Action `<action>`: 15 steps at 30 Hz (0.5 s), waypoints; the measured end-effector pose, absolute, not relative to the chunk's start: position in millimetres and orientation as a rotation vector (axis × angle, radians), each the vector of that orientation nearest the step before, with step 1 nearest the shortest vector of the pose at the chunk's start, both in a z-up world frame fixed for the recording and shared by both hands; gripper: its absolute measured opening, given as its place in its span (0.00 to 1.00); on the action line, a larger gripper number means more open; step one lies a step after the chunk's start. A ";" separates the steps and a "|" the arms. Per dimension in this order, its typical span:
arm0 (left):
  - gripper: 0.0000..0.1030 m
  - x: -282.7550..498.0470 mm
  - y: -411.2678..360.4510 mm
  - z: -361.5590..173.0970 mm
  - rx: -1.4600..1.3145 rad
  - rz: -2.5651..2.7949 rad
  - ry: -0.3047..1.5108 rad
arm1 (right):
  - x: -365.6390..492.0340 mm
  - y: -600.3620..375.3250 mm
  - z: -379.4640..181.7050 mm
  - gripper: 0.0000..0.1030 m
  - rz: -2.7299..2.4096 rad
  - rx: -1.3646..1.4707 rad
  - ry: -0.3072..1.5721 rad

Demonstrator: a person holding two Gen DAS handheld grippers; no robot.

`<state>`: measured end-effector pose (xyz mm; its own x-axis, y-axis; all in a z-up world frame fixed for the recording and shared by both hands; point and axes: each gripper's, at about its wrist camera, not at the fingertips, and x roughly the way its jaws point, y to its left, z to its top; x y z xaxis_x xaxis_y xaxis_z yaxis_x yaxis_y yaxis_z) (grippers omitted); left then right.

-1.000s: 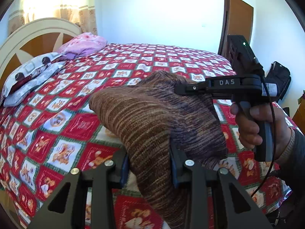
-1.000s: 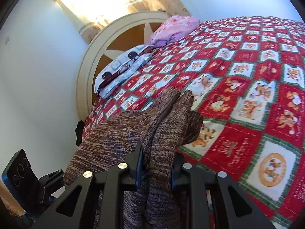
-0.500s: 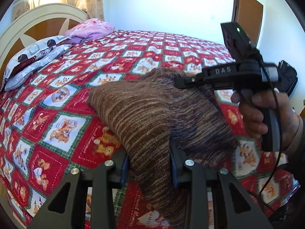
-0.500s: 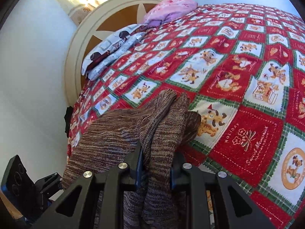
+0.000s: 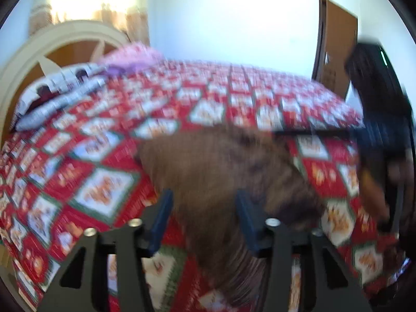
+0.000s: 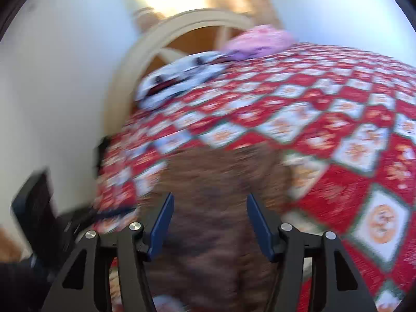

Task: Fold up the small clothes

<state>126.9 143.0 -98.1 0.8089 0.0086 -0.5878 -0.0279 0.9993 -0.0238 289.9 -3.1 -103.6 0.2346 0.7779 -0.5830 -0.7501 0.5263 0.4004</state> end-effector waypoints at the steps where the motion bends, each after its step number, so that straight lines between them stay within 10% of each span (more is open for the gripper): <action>1: 0.69 129.6 144.9 -96.6 -0.019 0.049 0.620 | 284.0 2.4 -109.8 0.58 1.069 0.010 0.842; 15: 0.86 142.0 160.9 -118.4 -0.027 0.213 0.686 | 271.9 -27.8 -129.2 0.58 0.736 -0.108 0.817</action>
<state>142.0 160.9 -118.4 0.7527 0.1861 -0.6315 -0.2037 0.9780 0.0454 271.9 -27.8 -129.2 0.4545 0.5552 -0.6965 -0.6346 0.7506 0.1842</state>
